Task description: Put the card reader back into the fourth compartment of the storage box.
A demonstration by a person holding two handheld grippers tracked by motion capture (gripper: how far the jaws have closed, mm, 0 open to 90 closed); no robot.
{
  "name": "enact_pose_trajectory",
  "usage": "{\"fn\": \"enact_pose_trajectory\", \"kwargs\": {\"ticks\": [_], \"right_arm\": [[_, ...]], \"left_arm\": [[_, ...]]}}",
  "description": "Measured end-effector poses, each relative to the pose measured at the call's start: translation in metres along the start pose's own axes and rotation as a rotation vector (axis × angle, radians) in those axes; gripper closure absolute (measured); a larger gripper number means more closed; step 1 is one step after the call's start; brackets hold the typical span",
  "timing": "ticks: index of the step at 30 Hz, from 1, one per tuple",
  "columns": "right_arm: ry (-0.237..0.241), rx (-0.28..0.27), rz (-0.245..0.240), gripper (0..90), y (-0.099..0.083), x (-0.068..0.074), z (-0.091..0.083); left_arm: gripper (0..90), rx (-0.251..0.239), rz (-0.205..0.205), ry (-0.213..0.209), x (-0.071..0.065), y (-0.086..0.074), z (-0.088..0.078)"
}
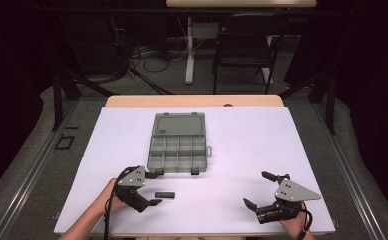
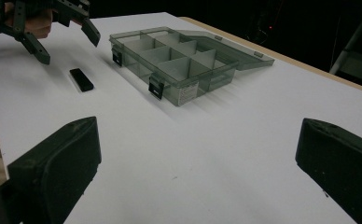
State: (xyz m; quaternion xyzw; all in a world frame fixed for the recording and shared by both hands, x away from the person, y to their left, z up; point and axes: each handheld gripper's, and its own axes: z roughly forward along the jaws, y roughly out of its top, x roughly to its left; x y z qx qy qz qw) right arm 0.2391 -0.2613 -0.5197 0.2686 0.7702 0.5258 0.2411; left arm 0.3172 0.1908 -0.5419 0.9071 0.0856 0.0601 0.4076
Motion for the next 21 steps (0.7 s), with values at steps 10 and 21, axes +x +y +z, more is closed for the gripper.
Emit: {"fn": "enact_pose_trajectory", "kwargs": {"ticks": [10,21], "right_arm": [[0.006,0.005,0.0,0.0,0.0,0.0,0.0],[0.011,0.01,-0.001,0.0,0.0,0.001,0.001]], "left_arm": [[32.3,0.029,0.008,-0.062,0.008,-0.004,0.005],[53.0,0.055,0.032,-0.157,0.014,-0.006,0.011]]}}
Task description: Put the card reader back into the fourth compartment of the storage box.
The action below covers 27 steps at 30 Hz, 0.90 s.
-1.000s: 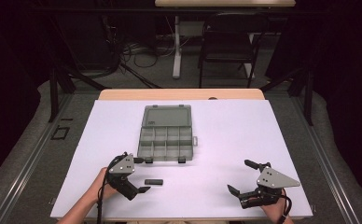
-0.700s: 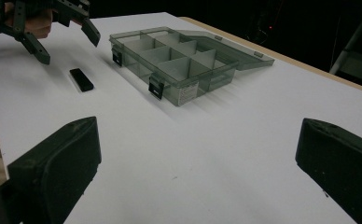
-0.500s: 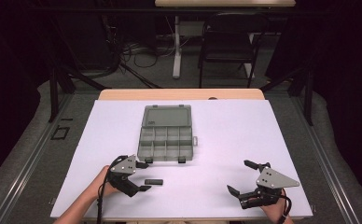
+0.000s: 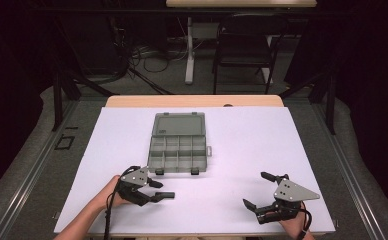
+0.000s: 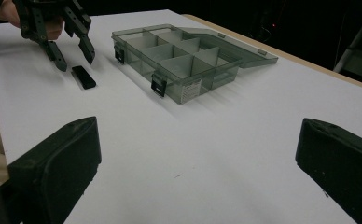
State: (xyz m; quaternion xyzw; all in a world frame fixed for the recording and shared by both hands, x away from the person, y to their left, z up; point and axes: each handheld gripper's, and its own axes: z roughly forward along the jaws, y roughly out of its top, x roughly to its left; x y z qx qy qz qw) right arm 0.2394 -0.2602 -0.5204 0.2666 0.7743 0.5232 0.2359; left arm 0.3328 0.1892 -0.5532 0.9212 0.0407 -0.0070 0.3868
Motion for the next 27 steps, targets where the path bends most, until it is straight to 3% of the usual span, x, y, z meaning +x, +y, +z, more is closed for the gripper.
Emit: {"fn": "enact_pose_trajectory", "kwargs": {"ticks": [9,27], "right_arm": [[0.002,0.004,-0.005,0.0,-0.0001,0.0004,0.0008],[0.007,0.011,-0.008,0.0,-0.0002,0.001,0.0009]], "left_arm": [[64.9,0.017,0.009,-0.021,0.0048,-0.002,0.0036],[73.9,0.02,0.051,-0.041,0.0091,-0.005,0.0056]]}}
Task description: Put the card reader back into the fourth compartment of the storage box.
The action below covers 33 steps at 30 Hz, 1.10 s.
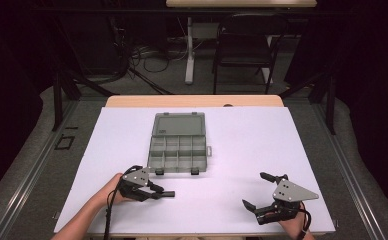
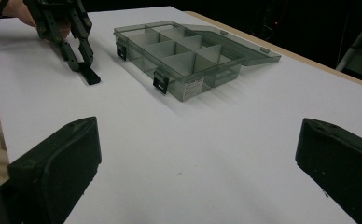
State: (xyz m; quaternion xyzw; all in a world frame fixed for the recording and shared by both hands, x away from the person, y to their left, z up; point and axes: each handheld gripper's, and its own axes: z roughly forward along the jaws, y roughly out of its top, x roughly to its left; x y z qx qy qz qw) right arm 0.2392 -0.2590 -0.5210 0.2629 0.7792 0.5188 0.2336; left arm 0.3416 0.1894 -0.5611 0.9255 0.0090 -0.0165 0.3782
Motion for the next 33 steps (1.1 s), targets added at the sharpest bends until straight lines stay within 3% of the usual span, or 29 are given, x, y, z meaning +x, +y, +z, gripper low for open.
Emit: {"fn": "enact_pose_trajectory", "kwargs": {"ticks": [6,20,33], "right_arm": [[-0.002,0.001,-0.001,0.0,0.0,0.0,0.0],[-0.006,0.001,-0.002,0.0,0.0,0.0,-0.001],[-0.01,-0.001,-0.003,0.0,0.0,0.0,-0.001]], "left_arm": [[74.2,-0.001,0.008,-0.002,-0.002,0.001,-0.001],[74.3,-0.068,0.012,0.011,-0.007,0.007,-0.01],[74.3,-0.116,-0.02,0.025,-0.011,0.012,-0.014]]}}
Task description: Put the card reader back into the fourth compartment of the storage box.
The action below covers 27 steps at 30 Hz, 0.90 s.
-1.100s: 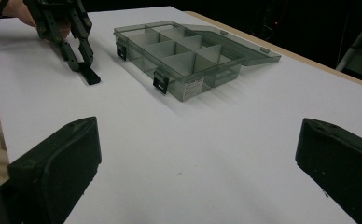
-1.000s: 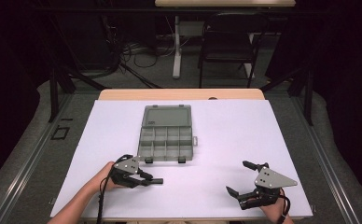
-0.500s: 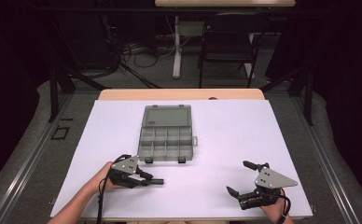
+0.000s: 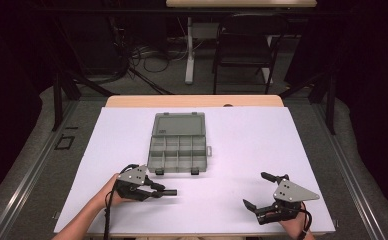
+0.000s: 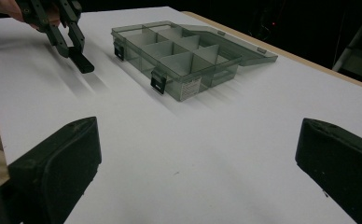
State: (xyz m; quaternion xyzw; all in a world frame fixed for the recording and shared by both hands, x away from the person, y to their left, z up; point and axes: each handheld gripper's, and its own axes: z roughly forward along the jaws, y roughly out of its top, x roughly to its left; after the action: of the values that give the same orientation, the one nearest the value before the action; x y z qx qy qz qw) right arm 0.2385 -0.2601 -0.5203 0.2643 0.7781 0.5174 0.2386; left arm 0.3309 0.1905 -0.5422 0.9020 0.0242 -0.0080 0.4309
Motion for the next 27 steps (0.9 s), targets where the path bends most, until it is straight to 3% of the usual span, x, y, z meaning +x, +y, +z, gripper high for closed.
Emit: {"fn": "enact_pose_trajectory", "kwargs": {"ticks": [27], "right_arm": [[-0.001,0.004,0.002,0.0,0.0,0.0,0.0]], "left_arm": [[74.3,-0.034,-0.038,0.09,-0.007,0.013,-0.004]]}}
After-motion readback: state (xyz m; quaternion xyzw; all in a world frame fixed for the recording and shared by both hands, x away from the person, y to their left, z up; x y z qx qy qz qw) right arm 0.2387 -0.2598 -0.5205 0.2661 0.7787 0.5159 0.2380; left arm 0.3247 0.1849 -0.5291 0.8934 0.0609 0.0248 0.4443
